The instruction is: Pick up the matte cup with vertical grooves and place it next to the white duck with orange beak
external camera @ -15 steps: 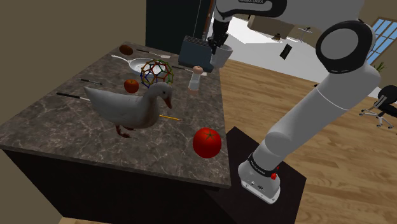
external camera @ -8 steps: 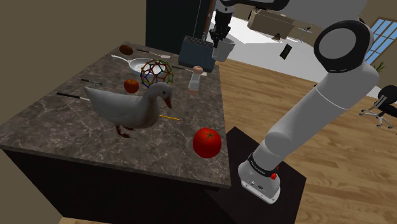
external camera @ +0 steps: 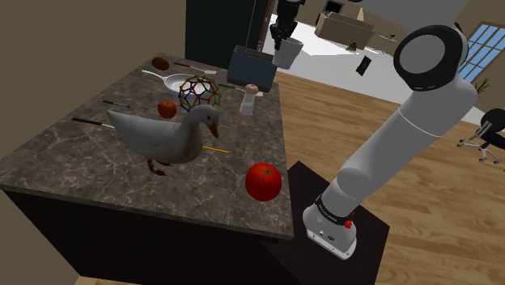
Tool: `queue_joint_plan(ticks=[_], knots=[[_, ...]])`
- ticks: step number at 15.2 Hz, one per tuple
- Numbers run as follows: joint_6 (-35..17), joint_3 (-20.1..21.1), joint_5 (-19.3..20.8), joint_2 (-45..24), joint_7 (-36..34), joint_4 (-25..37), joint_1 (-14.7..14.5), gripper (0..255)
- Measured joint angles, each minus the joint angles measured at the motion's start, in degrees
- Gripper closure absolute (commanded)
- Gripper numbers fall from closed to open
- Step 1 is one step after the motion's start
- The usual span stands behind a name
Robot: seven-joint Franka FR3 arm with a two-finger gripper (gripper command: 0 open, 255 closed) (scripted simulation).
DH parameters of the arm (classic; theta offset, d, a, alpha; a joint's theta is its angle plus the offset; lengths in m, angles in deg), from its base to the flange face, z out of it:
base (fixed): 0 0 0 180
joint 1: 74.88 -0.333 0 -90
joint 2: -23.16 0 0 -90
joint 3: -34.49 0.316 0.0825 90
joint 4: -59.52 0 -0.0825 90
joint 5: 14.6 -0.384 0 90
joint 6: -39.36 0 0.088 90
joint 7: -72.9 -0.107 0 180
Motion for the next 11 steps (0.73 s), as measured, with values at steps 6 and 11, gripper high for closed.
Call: queue_joint_plan(ticks=[6,11], knots=[[5.0,0.1,-0.1,-1.7,0.9,6.8,-0.1,255],[8.5,0.5,0.0,-2.6,1.0,11.1,-0.4,255]])
